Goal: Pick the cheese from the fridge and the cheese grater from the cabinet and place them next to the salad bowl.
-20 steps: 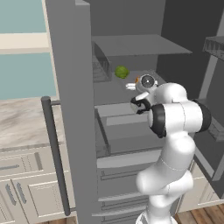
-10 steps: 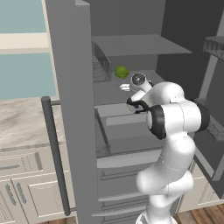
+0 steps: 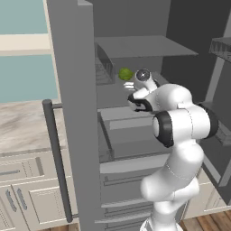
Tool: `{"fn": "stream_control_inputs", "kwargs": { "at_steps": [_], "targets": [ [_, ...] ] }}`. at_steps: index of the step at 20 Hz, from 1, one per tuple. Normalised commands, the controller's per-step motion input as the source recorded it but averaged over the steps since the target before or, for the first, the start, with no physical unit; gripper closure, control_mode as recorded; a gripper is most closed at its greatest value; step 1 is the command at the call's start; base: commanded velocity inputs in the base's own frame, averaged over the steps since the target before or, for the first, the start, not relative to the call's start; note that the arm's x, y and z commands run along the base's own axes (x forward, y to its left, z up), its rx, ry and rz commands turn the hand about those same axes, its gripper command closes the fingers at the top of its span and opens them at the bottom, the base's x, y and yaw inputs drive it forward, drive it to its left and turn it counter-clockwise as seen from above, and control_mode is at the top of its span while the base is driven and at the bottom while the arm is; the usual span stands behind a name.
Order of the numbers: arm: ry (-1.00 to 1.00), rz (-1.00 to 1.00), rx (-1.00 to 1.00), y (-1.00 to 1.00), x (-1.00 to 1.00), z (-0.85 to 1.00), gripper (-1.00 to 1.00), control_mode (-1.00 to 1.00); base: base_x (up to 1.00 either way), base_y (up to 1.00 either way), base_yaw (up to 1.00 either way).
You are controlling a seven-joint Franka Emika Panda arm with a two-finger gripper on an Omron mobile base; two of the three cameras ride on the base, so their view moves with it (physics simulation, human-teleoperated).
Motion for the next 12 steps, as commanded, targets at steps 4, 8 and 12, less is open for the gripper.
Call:
{"fn": "stream_control_inputs", "kwargs": {
  "at_steps": [4,8,12],
  "targets": [
    [-0.10,0.00,0.03,-0.01,-0.46,0.00,1.00,-1.00,0.00,0.00,0.00],
    [-0.07,0.00,0.03,-0.07,-0.46,0.12,1.00,-1.00,0.00,0.00,0.00],
    [0.00,0.00,0.00,-0.01,-0.39,0.24,1.00,-1.00,0.00,0.00,0.00]
  ]
}}
